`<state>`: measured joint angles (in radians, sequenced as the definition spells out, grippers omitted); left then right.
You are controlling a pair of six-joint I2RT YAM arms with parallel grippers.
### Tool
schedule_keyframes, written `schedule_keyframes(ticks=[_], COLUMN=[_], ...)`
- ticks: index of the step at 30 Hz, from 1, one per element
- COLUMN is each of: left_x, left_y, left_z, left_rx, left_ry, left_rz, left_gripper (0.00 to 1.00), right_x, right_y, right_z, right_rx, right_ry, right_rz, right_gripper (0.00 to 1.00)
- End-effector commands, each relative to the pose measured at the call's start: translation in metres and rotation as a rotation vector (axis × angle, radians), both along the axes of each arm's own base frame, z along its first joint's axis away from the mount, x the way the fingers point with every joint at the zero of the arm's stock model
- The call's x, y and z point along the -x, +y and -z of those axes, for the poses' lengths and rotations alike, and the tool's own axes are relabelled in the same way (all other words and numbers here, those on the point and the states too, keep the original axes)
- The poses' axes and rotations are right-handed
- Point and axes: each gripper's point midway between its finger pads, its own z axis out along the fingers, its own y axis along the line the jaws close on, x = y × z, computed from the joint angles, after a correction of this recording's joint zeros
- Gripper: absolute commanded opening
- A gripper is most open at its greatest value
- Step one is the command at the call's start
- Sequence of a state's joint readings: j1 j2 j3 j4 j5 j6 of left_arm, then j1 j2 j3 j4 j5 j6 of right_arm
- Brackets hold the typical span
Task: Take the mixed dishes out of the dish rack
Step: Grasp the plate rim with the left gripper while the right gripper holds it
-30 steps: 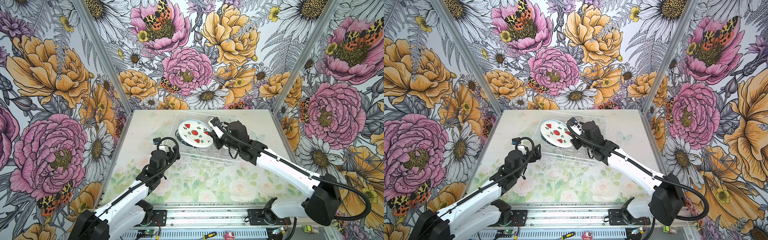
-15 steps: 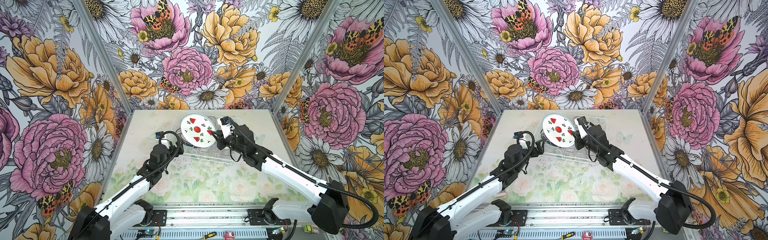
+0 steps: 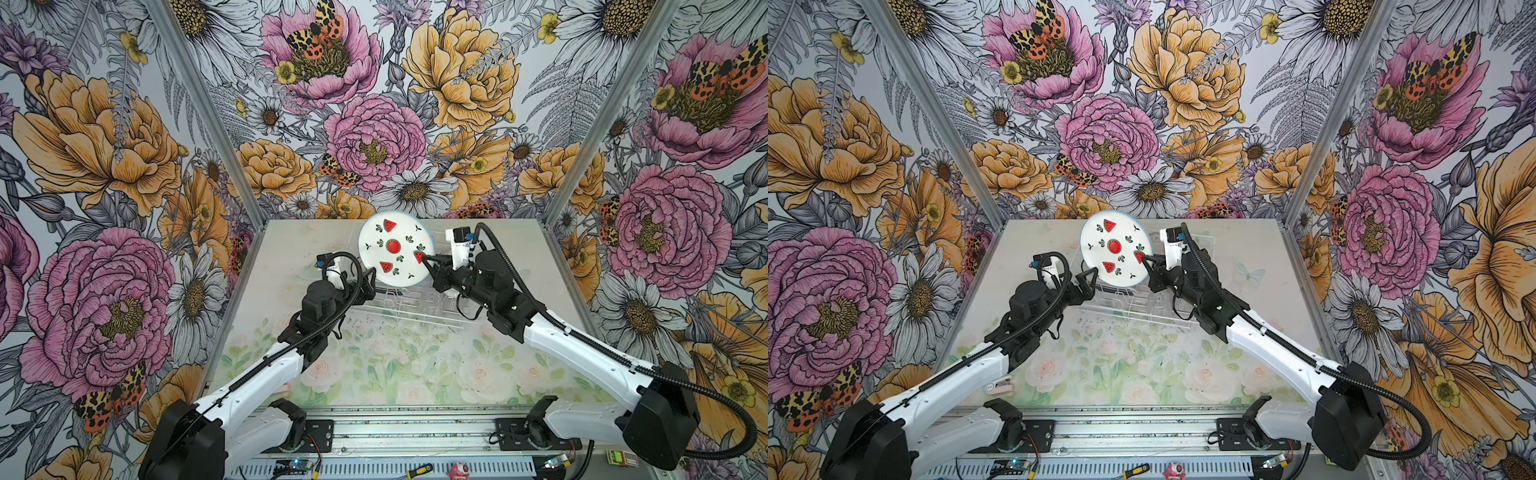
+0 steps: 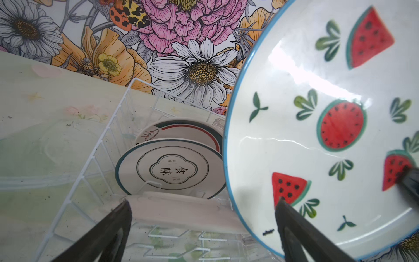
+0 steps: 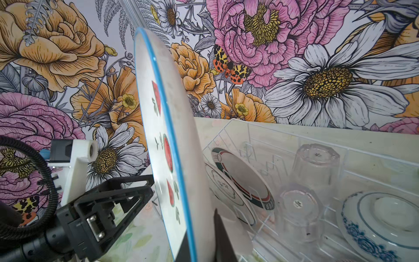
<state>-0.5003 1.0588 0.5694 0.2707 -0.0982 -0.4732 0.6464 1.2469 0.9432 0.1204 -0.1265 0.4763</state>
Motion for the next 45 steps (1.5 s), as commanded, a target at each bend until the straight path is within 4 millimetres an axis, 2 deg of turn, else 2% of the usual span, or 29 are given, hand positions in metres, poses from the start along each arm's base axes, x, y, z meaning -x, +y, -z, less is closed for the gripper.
schedule_keyframes(ticks=[1, 12, 15, 17, 21, 30, 32, 34, 36, 39, 40, 41, 45], left_x=[-0.003, -0.008, -0.005, -0.001, 0.013, 0.036, 0.036, 0.036, 0.035, 0.034, 0.034, 0.033, 0.029], left_y=[-0.012, -0.032, -0.039, -0.043, -0.055, -0.072, -0.073, -0.072, -0.072, -0.071, -0.070, -0.069, -0.066], left_z=[-0.025, -0.045, -0.052, -0.056, -0.069, -0.089, -0.089, -0.089, -0.088, -0.088, -0.087, -0.087, -0.085], left_rx=[0.057, 0.143, 0.170, 0.183, 0.207, 0.253, 0.264, 0.277, 0.281, 0.284, 0.287, 0.287, 0.297], left_ry=[-0.067, -0.127, -0.161, -0.181, -0.262, -0.345, -0.340, -0.335, -0.331, -0.329, -0.326, -0.326, -0.309], left_rz=[0.041, 0.125, 0.173, 0.203, 0.308, 0.470, 0.476, 0.473, 0.468, 0.458, 0.456, 0.451, 0.421], left_gripper=[0.99, 0.99, 0.95, 0.87, 0.61, 0.29, 0.18, 0.16, 0.10, 0.06, 0.05, 0.01, 0.00], right_x=[0.013, 0.025, 0.025, 0.025, 0.025, 0.019, 0.018, 0.017, 0.016, 0.017, 0.016, 0.017, 0.015], right_y=[0.000, 0.002, 0.003, 0.005, 0.009, 0.024, 0.025, 0.025, 0.024, 0.023, 0.023, 0.023, 0.020], right_z=[-0.074, -0.077, -0.074, -0.072, -0.068, -0.050, -0.046, -0.044, -0.042, -0.042, -0.040, -0.040, -0.038], right_rx=[-0.209, -0.279, -0.281, -0.284, -0.284, -0.269, -0.262, -0.260, -0.258, -0.255, -0.252, -0.251, -0.242], right_ry=[-0.154, -0.143, -0.129, -0.118, -0.103, -0.038, -0.029, -0.026, -0.023, -0.023, -0.021, -0.022, -0.023], right_rz=[-0.051, -0.099, -0.105, -0.119, -0.148, -0.224, -0.226, -0.225, -0.220, -0.222, -0.220, -0.220, -0.206], right_gripper=[0.00, 0.00, 0.00, 0.00, 0.00, 0.00, 0.00, 0.00, 0.00, 0.10, 0.16, 0.27, 0.58])
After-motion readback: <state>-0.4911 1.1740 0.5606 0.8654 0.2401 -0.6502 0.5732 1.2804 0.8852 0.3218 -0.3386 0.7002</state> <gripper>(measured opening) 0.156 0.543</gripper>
